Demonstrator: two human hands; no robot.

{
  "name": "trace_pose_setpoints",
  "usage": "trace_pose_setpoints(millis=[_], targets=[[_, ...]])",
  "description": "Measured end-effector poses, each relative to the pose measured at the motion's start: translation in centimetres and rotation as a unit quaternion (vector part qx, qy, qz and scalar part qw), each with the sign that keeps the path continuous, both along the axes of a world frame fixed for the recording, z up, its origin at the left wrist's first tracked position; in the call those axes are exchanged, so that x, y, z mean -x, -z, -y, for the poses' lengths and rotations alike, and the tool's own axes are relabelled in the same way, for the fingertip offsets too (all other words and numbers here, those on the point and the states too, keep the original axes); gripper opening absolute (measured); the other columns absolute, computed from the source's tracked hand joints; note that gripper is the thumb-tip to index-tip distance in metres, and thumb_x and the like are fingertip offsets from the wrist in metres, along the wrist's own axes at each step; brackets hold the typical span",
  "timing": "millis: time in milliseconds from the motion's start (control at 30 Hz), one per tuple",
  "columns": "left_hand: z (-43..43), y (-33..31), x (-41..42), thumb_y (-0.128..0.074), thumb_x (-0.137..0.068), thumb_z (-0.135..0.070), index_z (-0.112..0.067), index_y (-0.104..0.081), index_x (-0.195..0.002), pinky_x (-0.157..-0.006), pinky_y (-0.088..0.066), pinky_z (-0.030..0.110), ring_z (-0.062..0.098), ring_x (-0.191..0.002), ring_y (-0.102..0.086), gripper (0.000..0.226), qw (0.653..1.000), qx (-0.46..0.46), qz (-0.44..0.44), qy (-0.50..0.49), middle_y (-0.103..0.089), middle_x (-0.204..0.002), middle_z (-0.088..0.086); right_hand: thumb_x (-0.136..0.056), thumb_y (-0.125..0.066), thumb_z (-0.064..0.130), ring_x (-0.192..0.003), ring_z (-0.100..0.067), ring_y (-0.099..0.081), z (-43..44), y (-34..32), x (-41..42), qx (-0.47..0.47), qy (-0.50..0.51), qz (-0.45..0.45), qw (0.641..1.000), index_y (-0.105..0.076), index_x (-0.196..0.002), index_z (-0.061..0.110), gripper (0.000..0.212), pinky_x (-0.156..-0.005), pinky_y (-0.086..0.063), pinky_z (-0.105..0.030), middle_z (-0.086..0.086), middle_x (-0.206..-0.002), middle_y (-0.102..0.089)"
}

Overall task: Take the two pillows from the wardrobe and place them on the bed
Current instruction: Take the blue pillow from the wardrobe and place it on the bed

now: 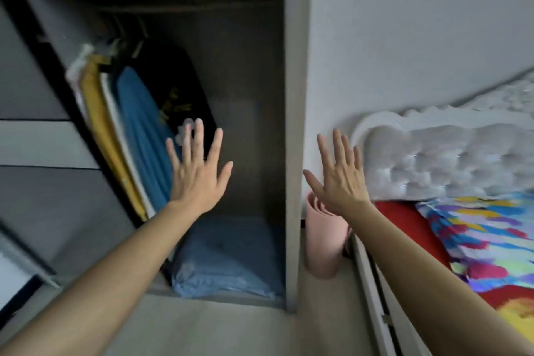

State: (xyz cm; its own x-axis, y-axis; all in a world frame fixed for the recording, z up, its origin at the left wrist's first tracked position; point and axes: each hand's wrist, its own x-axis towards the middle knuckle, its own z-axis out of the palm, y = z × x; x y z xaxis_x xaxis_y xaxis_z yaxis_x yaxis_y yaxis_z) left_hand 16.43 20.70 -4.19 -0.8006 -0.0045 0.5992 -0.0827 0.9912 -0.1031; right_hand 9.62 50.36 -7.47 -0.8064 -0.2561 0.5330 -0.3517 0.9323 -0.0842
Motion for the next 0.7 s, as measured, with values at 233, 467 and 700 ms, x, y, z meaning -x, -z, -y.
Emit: trace_pose_setpoints(millis=[233, 467, 700], targets=[[15.4, 2.1, -5.3, -0.033, -0.093, -0.053, -0.020, -0.012, -0.154, -0.113, -0.007, 0.068, 0.038, -0.148, 0.002, 0.073, 0.998, -0.006, 0.008, -0.070, 0.001, -0.161, 0.020, -0.096, -0.036, 0.061, -0.150, -0.036, -0.008, 15.9, -0.3, -0.7, -0.022, -0.042, -0.002, 0.999, -0.003, -0.158, 0.023, 0.079, -0.121, -0.011, -0.052, -0.017, -0.165, 0.000], [24.1, 6.3, -4.4, -0.028, -0.094, -0.056, -0.020, -0.005, -0.155, -0.114, -0.005, 0.067, 0.037, -0.148, 0.004, 0.074, 0.996, -0.014, 0.066, -0.059, 0.005, -0.161, 0.019, -0.095, -0.042, 0.058, -0.149, -0.038, -0.014, 25.7, 5.0, -1.1, -0.059, -0.060, 0.047, 0.995, -0.009, -0.158, 0.020, 0.080, -0.119, -0.016, -0.054, -0.020, -0.163, -0.005], [24.3, 10.8, 2.9, -0.033, -0.095, -0.055, -0.019, -0.009, -0.155, -0.112, -0.011, 0.068, 0.038, -0.148, 0.001, 0.074, 0.993, -0.037, 0.110, -0.011, 0.002, -0.161, 0.019, -0.095, -0.041, 0.059, -0.149, -0.037, -0.012, 25.3, 9.6, 3.1, -0.058, -0.013, 0.062, 0.996, -0.007, -0.158, 0.020, 0.081, -0.120, -0.016, -0.055, -0.020, -0.164, -0.003]])
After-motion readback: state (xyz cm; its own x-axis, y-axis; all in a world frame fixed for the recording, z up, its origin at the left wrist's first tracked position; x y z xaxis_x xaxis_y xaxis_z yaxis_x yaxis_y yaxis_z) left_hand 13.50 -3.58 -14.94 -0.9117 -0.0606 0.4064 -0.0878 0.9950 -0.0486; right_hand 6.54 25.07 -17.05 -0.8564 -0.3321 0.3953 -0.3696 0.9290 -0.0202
